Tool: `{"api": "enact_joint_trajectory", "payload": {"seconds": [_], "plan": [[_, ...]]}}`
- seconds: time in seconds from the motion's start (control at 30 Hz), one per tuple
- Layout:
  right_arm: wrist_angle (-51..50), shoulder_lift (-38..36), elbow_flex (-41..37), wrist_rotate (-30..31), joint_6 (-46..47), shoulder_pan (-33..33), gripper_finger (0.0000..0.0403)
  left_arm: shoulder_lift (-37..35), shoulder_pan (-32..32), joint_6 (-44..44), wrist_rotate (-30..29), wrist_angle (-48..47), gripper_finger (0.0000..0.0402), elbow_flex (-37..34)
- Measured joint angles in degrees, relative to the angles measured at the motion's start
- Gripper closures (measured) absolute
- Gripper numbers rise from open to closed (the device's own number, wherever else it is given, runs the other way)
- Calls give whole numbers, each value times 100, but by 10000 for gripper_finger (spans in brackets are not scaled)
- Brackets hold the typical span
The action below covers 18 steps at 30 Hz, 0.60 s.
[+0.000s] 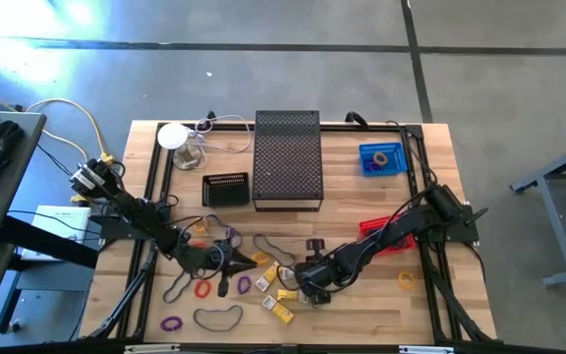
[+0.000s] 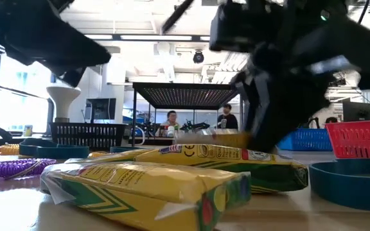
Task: Pick & Place Office Desk Supplies
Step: Put the yellow crayon box into the black bin
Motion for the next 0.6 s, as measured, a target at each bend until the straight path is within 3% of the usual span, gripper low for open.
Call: {"api": "enact_joint_trajectory", "payload": {"seconds": [0.27, 0.6], "plan": [[51, -92, 65, 239, -293, 0, 326, 1172, -47, 977, -654, 1478, 348, 173], [154, -100, 69, 247, -431, -33, 326, 2217, -320, 2174, -919, 1814, 217, 1147]]}}
